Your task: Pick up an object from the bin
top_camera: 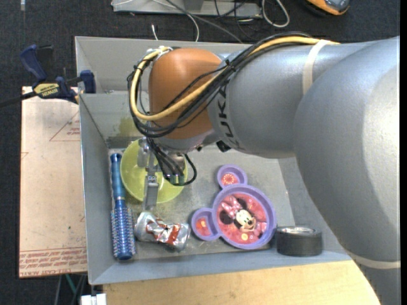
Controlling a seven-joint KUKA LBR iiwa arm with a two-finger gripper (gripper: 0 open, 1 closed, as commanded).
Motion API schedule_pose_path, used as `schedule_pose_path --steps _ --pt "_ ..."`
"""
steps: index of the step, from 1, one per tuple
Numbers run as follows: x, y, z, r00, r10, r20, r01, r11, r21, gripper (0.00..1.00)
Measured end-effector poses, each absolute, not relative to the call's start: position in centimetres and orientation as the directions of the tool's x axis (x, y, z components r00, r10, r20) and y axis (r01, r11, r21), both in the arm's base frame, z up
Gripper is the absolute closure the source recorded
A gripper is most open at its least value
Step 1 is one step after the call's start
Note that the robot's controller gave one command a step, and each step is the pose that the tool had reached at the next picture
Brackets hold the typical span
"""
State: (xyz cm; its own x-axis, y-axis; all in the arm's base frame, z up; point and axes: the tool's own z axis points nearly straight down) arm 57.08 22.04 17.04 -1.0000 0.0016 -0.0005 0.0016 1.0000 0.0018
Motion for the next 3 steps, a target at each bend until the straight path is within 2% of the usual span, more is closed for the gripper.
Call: schedule_pose_path --steps 2,3 --pt "57.2 22.2 16.7 -1.000 -0.027 -0.003 -0.027 1.000 0.001 0.00" --pt "56.9 24.4 21.4 -0.959 -0.284 -0.011 -0.285 0.959 0.003 0.00"
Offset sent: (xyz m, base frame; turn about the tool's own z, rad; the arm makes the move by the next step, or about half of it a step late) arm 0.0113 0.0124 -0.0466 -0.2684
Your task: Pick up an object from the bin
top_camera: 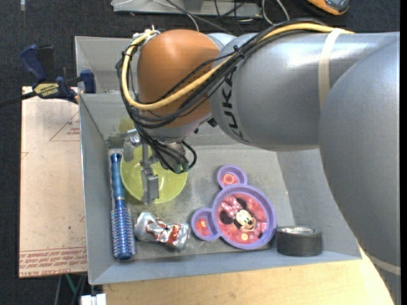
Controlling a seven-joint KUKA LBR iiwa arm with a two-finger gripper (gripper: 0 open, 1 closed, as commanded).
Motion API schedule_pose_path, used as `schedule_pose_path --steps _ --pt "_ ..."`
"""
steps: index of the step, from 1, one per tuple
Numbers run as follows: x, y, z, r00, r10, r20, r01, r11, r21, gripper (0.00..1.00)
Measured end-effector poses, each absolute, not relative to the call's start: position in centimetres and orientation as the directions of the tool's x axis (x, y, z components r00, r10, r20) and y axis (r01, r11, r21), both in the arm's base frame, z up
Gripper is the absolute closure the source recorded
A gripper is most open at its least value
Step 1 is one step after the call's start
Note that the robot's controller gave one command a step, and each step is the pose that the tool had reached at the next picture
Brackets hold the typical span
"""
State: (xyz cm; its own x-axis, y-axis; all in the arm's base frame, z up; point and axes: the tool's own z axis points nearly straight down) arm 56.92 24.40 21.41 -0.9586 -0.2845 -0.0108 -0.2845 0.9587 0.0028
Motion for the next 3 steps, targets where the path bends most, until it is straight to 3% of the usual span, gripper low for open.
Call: schedule_pose_path --steps 1,3 --pt "56.61 24.39 8.74 -0.986 -0.167 0.000 -0.167 0.986 -0.006 1.00" --pt "56.91 24.47 8.55 -0.978 -0.209 0.001 -0.209 0.978 -0.007 1.00"
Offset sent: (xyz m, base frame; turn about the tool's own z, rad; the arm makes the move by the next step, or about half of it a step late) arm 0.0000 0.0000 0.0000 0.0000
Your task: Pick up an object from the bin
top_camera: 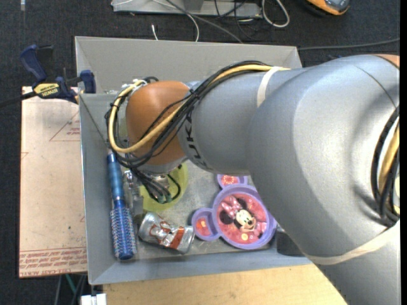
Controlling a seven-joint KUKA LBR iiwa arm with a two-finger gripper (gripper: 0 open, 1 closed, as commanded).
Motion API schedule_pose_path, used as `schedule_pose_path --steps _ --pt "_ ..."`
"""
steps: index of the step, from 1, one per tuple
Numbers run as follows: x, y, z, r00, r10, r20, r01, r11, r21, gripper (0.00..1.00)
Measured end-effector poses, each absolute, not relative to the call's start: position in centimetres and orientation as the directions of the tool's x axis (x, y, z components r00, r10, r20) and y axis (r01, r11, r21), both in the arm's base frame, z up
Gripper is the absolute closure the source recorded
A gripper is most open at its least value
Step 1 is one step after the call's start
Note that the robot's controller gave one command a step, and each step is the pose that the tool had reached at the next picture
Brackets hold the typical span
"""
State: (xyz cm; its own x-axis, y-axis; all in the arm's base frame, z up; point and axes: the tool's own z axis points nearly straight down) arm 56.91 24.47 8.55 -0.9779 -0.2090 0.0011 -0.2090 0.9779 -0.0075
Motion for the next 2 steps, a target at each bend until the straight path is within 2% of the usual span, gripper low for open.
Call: schedule_pose_path --steps 1,2 --pt "52.92 24.07 7.10 -0.990 0.140 -0.009 0.140 0.990 -0.007 0.00" --pt "52.87 24.10 7.08 -0.990 0.140 -0.007 0.140 0.990 -0.006 0.00"
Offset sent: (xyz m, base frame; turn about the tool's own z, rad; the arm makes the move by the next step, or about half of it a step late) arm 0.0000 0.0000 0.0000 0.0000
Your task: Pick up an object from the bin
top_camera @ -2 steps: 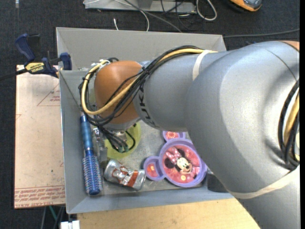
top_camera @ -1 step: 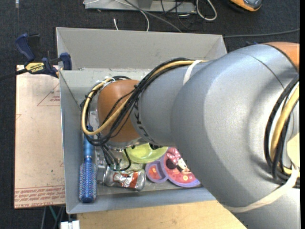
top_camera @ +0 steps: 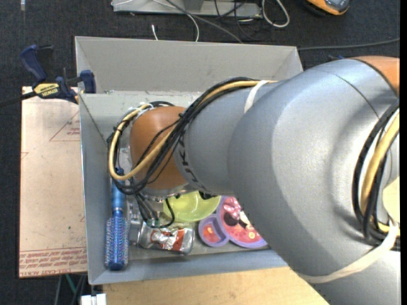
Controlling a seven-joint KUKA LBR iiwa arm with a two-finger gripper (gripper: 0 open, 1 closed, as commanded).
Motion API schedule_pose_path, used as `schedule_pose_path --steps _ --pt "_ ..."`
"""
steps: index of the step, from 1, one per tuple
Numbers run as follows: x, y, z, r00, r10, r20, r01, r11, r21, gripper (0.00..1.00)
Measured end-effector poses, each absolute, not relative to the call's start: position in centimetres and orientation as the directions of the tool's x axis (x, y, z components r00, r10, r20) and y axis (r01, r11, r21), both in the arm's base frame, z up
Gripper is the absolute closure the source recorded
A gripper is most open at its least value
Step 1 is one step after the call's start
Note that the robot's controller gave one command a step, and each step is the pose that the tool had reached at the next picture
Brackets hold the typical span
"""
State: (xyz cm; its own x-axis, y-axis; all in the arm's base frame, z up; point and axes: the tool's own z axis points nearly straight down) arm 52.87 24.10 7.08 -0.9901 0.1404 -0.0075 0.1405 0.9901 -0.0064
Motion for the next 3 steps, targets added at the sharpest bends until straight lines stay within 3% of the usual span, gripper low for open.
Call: schedule_pose_path --steps 1,2,3 --pt "50.3 24.5 7.0 -0.988 -0.157 -0.009 -0.157 0.988 -0.012 0.00" --pt "50.2 24.6 7.0 -0.986 -0.169 -0.008 -0.169 0.986 -0.012 0.00" --pt "50.2 23.5 13.4 -0.989 -0.147 -0.014 -0.147 0.989 -0.010 0.00"
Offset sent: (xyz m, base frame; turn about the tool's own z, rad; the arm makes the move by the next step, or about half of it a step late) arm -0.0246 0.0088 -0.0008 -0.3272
